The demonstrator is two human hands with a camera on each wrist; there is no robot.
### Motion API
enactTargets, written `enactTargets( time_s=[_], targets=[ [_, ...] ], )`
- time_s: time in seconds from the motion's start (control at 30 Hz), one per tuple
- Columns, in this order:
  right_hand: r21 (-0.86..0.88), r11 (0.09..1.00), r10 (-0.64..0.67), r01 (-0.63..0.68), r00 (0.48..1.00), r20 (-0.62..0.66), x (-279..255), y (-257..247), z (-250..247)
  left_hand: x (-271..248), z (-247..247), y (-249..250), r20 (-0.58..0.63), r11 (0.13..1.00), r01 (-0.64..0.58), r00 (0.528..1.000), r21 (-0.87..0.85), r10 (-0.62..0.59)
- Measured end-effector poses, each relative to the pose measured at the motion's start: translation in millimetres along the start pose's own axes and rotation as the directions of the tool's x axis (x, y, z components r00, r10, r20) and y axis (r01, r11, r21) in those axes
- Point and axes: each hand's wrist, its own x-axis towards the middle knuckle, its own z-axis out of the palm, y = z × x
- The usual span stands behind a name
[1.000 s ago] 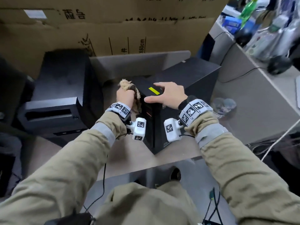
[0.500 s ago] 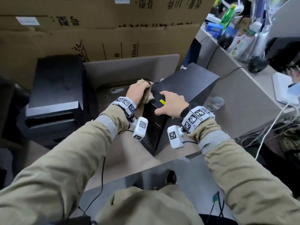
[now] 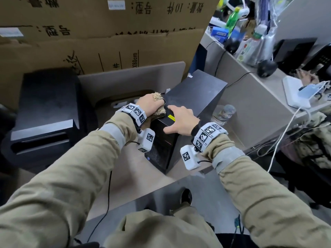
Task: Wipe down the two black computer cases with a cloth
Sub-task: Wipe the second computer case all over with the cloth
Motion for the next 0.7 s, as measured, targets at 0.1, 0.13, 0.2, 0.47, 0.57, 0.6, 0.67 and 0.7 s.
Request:
enactTargets(
  time_s=[0.1, 0.13, 0.2, 0.47, 0.57, 0.6, 0.67, 0.7],
  targets=[
    [-0.023, 0.999, -0.049, 0.049, 0.999, 0.003, 1.6, -3.9, -0.2, -5.7, -2.1, -8.0, -0.014, 1.000, 0.012, 1.000, -0.003, -0.012],
    [-0.040, 0.997, -0.071, 0.071, 0.997, 0.006, 2.3, -6.2, 0.6, -8.1, -3.4, -11.7, -0.021, 1.000, 0.021, 1.000, -0.007, -0.021],
    [-0.088, 0.989, -0.117, 0.117, 0.993, 0.008, 3.2, -10.8, 2.1, -13.4, -5.0, -20.1, -0.038, 0.999, 0.033, 0.999, -0.016, -0.034],
    [-0.228, 0.938, -0.253, 0.262, 0.965, 0.068, 20.7, -13.7, 0.3, -26.4, -4.5, -38.2, -0.113, 0.993, 0.093, 0.988, -0.070, -0.101],
    [-0.275, 0.910, -0.296, 0.309, 0.951, 0.090, 29.7, -14.1, 2.0, -34.9, -2.2, -42.1, -0.145, 0.997, 0.078, 0.986, -0.002, -0.078],
    [-0.288, 0.900, -0.312, 0.328, 0.945, 0.100, 33.6, -14.2, 1.9, -36.9, -0.7, -43.7, -0.170, 0.997, 0.077, 0.983, 0.009, -0.074],
    [-0.307, 0.880, -0.343, 0.363, 0.932, 0.121, 42.3, -13.9, 1.1, -40.1, 0.8, -44.1, -0.219, 0.995, 0.099, 0.970, -0.024, -0.102],
    [-0.319, 0.867, -0.359, 0.384, 0.924, 0.135, 45.5, -13.7, -0.3, -41.4, 1.7, -43.5, -0.236, 0.994, 0.107, 0.965, -0.035, -0.112]
  ],
)
